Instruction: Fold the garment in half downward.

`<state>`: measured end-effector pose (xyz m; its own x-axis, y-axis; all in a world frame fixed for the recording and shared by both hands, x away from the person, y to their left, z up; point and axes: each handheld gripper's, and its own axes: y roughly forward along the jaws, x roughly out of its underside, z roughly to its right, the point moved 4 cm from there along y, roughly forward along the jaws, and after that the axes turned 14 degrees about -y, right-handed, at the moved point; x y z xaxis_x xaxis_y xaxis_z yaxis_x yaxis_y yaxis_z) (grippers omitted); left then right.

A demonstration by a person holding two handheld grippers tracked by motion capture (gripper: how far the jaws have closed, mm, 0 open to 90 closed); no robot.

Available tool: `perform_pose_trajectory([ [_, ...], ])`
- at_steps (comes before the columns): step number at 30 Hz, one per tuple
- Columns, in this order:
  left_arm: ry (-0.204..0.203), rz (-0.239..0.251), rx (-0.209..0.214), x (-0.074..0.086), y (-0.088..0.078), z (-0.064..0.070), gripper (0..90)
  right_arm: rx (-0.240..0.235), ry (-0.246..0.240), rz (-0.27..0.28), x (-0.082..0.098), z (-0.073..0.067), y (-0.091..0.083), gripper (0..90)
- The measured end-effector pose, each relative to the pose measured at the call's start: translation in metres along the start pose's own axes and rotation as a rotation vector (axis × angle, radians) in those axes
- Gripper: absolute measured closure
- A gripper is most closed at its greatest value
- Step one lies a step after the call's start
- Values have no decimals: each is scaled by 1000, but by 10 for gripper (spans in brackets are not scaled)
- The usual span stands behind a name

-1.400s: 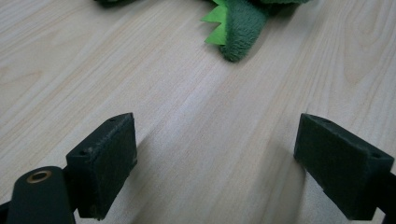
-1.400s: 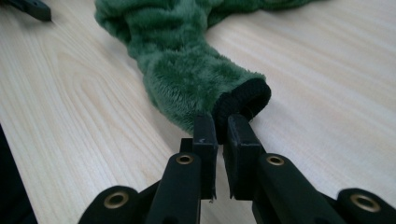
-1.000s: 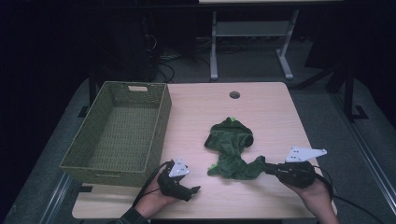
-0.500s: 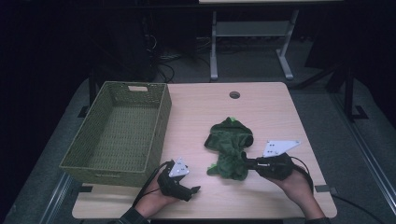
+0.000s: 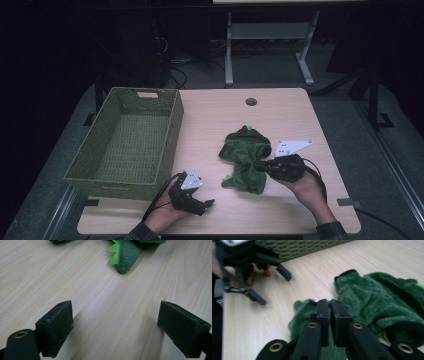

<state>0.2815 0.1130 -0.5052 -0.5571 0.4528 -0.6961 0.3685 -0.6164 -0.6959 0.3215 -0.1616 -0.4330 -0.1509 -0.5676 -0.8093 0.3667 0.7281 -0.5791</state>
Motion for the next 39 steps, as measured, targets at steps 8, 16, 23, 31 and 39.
perform_pose_trajectory([
  [8,3,-3,-1,0,0,0,123,-47,29,-42,4,6,29,894],
  [16,-1,-3,1,0,0,0,123,-100,36,-200,21,1,61,900],
  [23,0,-2,-3,0,0,0,124,-91,47,-208,24,-1,64,900],
  [31,-15,-43,-35,-5,1,1,136,-47,82,-152,16,7,46,763],
  [39,-32,-17,-6,-22,-5,3,156,-9,91,-88,6,15,22,620],
])
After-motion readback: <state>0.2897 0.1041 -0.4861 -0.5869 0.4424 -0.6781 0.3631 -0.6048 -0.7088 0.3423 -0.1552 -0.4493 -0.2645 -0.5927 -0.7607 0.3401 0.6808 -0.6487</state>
